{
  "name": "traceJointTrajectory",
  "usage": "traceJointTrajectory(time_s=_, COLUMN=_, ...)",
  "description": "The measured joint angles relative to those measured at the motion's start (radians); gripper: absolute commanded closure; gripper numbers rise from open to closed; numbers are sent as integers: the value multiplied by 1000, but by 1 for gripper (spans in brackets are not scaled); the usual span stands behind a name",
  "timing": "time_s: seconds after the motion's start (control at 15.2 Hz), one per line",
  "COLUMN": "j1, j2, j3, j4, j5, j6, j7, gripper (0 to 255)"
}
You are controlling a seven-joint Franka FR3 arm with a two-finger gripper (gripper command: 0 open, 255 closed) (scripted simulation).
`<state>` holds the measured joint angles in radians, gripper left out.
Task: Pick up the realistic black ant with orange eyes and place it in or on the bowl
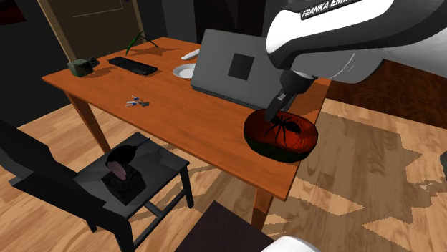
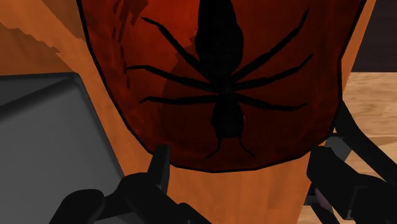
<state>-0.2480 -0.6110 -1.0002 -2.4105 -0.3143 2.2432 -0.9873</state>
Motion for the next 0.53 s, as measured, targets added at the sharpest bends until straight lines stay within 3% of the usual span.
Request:
traceJointTrajectory(time_s=0.2, j1=-26, j2=-33, j3=42, j4=43, j5=0, j6=-80, j7=4, gripper=0)
traceJointTrajectory(time_s=0.53, j1=-37, j2=-44, j3=54, j4=45, j5=-3, j6=-96, j7=6, gripper=0)
